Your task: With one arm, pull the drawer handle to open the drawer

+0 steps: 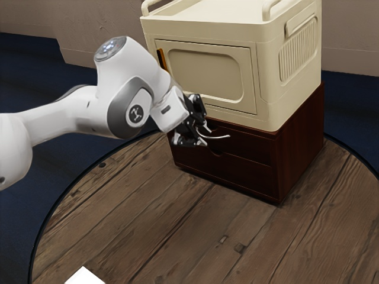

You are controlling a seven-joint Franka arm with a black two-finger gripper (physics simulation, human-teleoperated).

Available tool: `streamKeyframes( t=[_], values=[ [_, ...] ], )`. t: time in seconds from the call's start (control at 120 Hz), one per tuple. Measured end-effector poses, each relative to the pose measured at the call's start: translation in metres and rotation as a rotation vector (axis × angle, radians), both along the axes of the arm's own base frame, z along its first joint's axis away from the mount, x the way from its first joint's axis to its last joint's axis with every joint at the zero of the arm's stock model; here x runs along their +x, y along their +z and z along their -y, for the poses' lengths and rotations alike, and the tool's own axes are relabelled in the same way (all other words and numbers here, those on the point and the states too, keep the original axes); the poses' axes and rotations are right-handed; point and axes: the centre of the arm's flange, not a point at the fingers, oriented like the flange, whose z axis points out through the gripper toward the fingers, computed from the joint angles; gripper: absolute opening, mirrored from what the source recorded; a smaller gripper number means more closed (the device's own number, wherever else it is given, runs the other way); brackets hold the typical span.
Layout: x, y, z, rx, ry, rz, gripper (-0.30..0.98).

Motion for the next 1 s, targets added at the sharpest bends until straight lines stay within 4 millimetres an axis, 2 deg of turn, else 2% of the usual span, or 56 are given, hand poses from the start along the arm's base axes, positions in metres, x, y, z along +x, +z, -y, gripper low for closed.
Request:
streamKeyframes(
  t=[0.4, 0.717, 1.0],
  values=[
    [0.000, -0.009, 0.002, -0.023, 0.012, -0.010, 0.07],
    [-0.013, -0.012, 0.004, -0.026, 0.013, -0.022, 0.03],
    [-0.032, -0.007, 0.004, -0.025, 0.016, -0.025, 0.01]
  ],
)
